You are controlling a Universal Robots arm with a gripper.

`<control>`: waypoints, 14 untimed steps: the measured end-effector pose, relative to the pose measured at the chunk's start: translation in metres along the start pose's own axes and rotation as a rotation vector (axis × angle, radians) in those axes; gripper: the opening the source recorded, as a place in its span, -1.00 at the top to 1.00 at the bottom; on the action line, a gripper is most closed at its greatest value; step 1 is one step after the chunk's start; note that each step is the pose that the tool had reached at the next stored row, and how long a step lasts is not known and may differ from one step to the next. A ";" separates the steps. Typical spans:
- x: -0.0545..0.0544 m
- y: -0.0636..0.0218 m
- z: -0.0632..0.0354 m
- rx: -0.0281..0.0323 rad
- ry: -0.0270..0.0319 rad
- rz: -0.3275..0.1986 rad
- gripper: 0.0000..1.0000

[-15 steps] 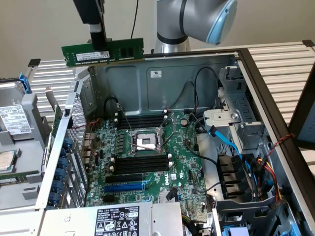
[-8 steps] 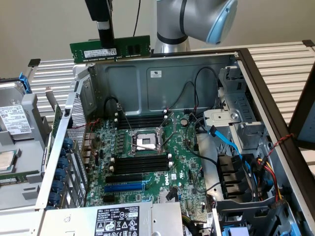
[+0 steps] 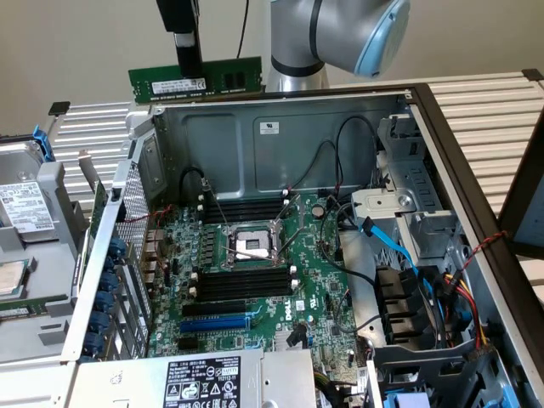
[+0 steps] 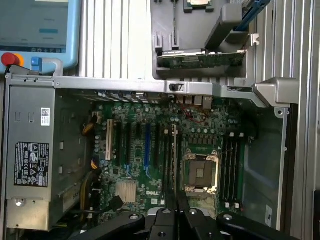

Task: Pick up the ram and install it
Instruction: 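Pick up the ram and move it above insertion slot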

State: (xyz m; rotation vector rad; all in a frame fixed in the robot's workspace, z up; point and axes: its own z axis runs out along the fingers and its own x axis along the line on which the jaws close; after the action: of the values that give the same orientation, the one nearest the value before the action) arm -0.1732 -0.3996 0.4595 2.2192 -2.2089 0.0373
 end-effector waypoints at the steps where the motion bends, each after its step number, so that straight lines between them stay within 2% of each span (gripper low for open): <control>1: -0.002 -0.0006 0.0006 -0.0002 -0.0001 0.000 0.76; 8: -0.013 -0.0061 0.0038 -0.0017 -0.0001 0.003 0.76; 14: -0.015 -0.0140 0.0049 -0.0021 0.0001 0.017 0.76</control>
State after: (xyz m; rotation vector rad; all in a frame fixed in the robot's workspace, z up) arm -0.1593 -0.3842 0.4543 2.1999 -2.2264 0.0353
